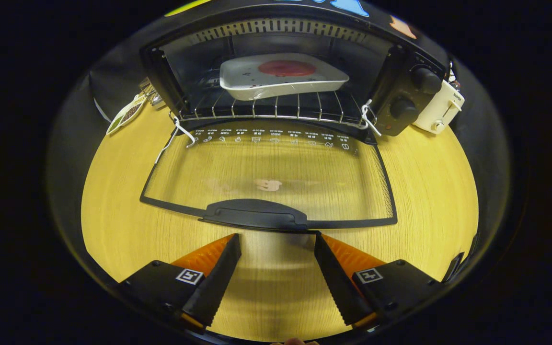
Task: Open the toaster oven, put the food inside, and close the toaster oven door.
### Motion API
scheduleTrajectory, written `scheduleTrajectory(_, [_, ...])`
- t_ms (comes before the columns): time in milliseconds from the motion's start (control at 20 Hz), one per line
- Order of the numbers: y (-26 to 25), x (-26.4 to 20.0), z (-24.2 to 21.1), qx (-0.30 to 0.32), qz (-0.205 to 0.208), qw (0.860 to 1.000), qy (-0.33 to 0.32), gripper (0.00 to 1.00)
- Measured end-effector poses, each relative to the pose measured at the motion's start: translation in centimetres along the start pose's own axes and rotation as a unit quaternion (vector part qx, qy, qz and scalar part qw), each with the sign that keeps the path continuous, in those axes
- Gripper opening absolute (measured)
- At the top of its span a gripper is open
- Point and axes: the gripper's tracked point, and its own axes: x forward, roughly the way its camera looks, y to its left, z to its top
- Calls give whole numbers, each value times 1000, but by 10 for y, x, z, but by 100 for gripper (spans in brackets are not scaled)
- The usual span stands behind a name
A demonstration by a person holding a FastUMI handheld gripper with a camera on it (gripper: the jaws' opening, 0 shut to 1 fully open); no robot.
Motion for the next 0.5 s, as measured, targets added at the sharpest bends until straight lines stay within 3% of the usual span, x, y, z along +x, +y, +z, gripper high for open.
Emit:
scheduleTrajectory(300, [0,-5,7,13,4,1000,-9,100])
scheduleTrajectory(500, [-1,-30,16,-15,15,999,-37,100])
